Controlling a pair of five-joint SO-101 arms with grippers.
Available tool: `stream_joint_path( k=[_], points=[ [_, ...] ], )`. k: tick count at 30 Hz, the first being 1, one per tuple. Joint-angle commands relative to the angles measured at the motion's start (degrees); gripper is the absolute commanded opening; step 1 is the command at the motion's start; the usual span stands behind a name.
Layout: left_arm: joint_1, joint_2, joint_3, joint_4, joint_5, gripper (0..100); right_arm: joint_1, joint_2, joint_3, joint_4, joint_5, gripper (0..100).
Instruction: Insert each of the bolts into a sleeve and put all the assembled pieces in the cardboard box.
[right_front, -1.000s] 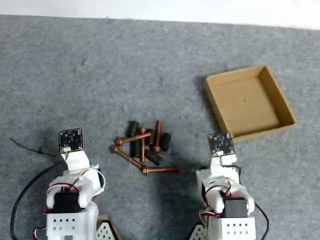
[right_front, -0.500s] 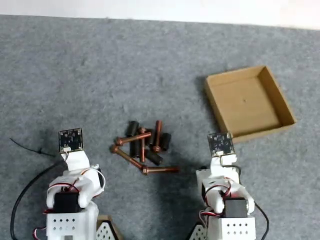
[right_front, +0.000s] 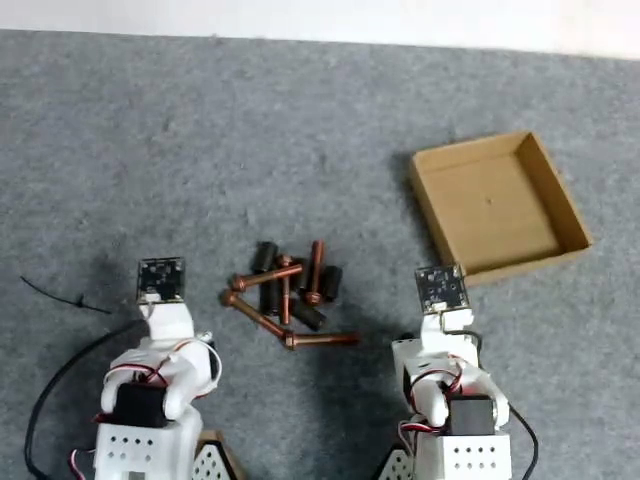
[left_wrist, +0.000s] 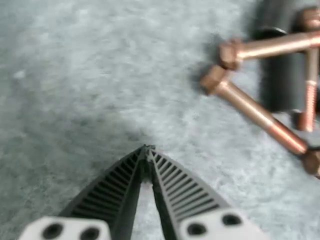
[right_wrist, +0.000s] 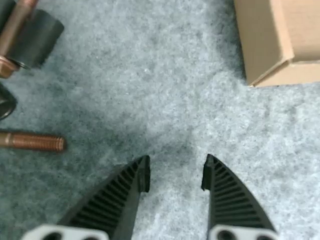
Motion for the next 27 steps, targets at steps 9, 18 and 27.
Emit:
stream_joint_path(
  k=[9, 18, 27],
  points=[
    [-12.0, -0.1, -18.1, -11.2, 0.4, 1, 0.0, -0.7, 6.5, -2.5, -0.4, 16.8],
    [-15.3, 0.4, -22.5, -17.1, -18.0, 1, 0.6, -0.3, 6.5, -2.0, 0.1, 16.8],
    [-7.7, 14.8, -23.1, -28.1, -19.9, 8, 18.1, -0.7, 6.5, -2.9, 14.5, 16.8]
  ],
)
